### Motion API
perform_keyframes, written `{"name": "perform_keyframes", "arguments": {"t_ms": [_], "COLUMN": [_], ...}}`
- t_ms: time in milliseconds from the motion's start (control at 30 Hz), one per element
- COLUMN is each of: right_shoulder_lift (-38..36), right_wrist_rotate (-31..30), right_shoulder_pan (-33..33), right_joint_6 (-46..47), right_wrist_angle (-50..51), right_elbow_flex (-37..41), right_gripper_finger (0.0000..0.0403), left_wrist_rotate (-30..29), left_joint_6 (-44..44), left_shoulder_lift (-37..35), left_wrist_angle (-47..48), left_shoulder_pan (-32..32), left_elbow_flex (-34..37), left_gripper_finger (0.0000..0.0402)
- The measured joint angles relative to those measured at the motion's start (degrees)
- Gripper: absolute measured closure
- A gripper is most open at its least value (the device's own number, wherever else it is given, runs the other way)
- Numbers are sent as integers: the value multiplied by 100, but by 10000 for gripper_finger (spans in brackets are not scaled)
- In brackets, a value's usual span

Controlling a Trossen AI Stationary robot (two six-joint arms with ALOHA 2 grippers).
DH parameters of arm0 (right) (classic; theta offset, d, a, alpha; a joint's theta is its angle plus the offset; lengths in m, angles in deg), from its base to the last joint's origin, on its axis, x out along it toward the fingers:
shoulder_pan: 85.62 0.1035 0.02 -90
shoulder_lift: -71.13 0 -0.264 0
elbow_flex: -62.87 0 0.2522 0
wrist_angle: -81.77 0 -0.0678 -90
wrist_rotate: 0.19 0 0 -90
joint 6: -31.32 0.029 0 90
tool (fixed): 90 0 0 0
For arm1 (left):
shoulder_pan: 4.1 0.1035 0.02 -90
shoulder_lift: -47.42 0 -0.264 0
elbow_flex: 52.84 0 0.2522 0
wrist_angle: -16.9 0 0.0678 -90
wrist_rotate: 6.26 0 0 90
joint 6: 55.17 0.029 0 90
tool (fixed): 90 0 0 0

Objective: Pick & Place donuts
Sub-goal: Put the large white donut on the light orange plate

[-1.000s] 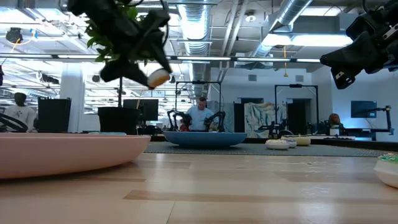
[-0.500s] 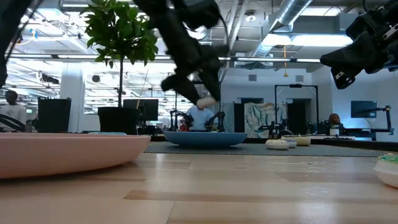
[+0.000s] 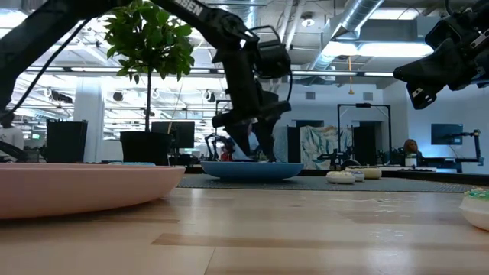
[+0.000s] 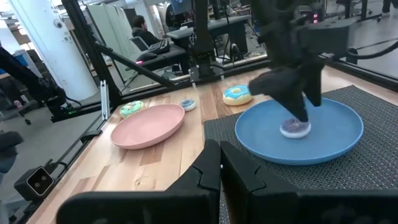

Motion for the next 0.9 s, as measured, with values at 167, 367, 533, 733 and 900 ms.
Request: {"name": "perform_keyframes", "arguments": {"t_ms": [167,367,533,733,900], "right_shoulder_lift": [0,0,0,0,0], "right_wrist_rotate": [0,0,0,2,2], "right_shoulder_pan": [0,0,0,0,0], "right_joint_6": [0,0,0,0,0], "right_wrist_angle": [-2,0,-2,-1,-2], "right_elbow_flex": [1,1,-1,-1,-1], "right_gripper_finger": [403,403,403,403,403], "left_wrist_rotate": [10,540,748,1448,1673], "left_joint_6": [4,35,217,547,1063], "left_shoulder_lift": [-2,-4,-7,-22,-28], "left_wrist_angle": [-22,-25,30,32,27], "left_shoulder_pan": [223,302,288,280,195], "left_elbow_flex": [1,1,1,-85,-496], "left_gripper_finger": [150,150,150,150,150]}}
